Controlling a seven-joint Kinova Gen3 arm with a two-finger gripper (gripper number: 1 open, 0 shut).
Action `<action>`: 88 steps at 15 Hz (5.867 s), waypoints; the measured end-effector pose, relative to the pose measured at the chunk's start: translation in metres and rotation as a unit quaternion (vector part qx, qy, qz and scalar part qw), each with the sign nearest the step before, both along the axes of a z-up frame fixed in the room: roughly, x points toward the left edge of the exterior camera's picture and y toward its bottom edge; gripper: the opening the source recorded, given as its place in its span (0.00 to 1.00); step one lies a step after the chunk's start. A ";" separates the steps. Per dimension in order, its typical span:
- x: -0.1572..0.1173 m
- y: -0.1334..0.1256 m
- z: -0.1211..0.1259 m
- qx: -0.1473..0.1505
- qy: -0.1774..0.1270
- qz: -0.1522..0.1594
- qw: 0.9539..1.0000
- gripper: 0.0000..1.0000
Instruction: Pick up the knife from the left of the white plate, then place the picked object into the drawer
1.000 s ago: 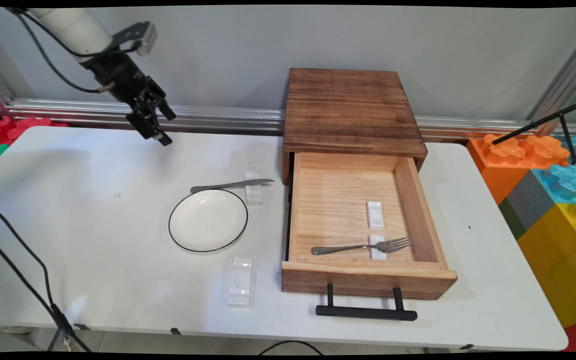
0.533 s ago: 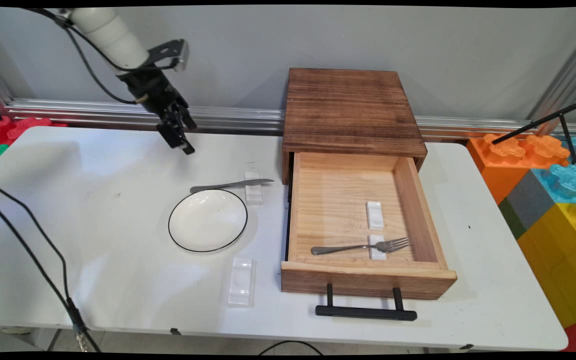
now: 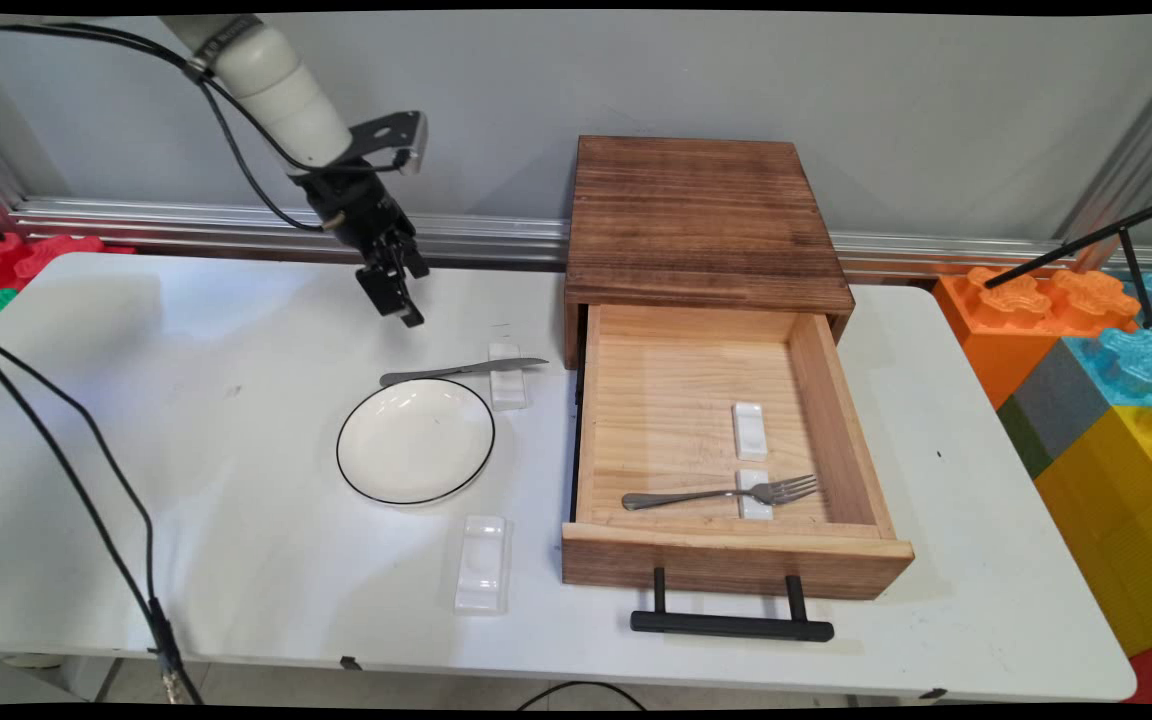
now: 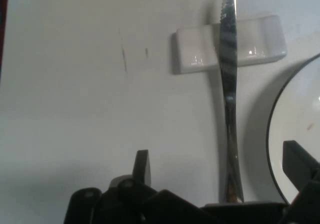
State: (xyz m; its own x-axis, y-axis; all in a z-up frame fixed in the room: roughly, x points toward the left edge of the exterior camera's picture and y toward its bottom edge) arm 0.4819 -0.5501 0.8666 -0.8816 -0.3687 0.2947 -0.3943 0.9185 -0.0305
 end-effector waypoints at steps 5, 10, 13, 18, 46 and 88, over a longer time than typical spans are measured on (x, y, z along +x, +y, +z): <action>-0.016 -0.008 -0.022 -0.003 -0.001 -0.011 1.000 1.00; -0.026 -0.015 -0.045 -0.009 -0.001 -0.010 1.000 1.00; -0.029 -0.016 -0.056 -0.013 -0.003 -0.008 1.000 1.00; -0.032 -0.013 -0.072 -0.014 -0.007 -0.008 1.000 1.00; -0.036 0.004 -0.097 -0.036 -0.012 -0.007 0.999 1.00; -0.181 0.051 0.119 -0.030 0.065 -0.005 0.997 0.00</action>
